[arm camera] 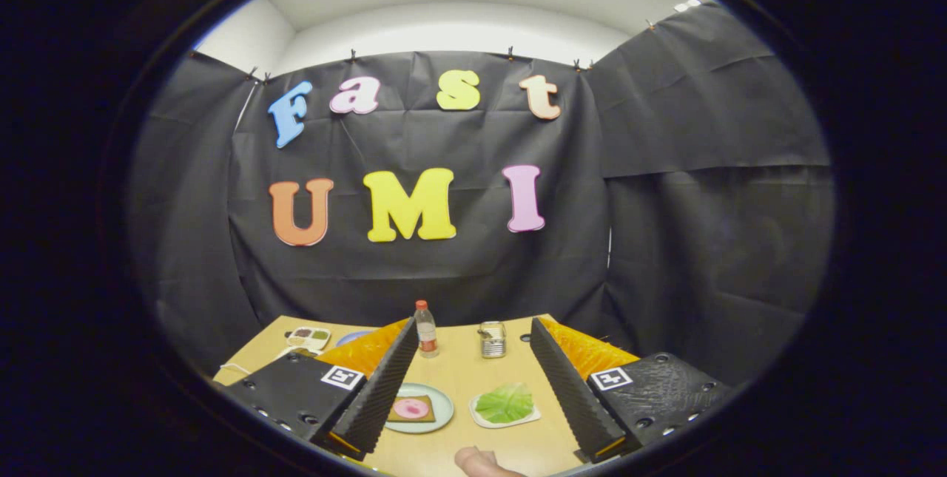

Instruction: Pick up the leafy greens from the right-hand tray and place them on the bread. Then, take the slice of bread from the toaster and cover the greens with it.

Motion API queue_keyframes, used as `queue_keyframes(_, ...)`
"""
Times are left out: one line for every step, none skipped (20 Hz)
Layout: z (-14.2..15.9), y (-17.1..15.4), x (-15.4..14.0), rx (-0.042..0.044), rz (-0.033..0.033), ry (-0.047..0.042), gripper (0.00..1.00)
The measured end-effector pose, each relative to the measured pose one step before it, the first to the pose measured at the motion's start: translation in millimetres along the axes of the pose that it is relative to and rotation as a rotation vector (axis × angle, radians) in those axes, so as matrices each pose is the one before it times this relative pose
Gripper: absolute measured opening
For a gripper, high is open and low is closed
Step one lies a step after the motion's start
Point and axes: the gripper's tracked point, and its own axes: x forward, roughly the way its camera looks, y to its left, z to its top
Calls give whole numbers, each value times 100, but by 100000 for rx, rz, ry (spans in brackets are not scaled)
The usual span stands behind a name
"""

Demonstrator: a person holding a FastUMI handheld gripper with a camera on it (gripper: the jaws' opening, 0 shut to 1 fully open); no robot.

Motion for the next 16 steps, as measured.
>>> queue_keyframes(-594, -643, 633, -398, 659, 1072, 95)
queue_keyframes(-803, -1065, 806, -124, 376, 1465, 95)
queue_keyframes(-752, -876, 929, -41, 1095, 1748, 95)
queue_keyframes(-1021, -1009, 1000, -392, 608, 2858, 95)
queue_keyframes(-1009, -1011, 1000, 75, 1144, 3054, 95)
queue_keyframes(-834, -960, 981, 348, 1251, 2505, 95)
queue_keyframes(-709, -1053, 992, 75, 1185, 1967, 96)
queue_keyframes(-762, -1181, 1191, -1158, 60, 1384, 96)
queue_keyframes(-806, -988, 1169, -1406, 570, 1432, 96)
queue_keyframes(-1050, -808, 1171, -1000, 333, 1812, 95)
queue_keyframes(-937, -796, 1072, -753, 571, 2006, 95)
queue_keyframes(-1046, -498, 1104, -432, 856, 2197, 95)
queue_keyframes(-1103, -526, 1121, -431, 440, 2865, 96)
queue_keyframes(-1289, -272, 1175, -720, 1145, 3689, 96)
queue_keyframes(-1123, -56, 979, -405, 1620, 3311, 96)
queue_keyframes(-922, -232, 988, -548, 1346, 3333, 96)
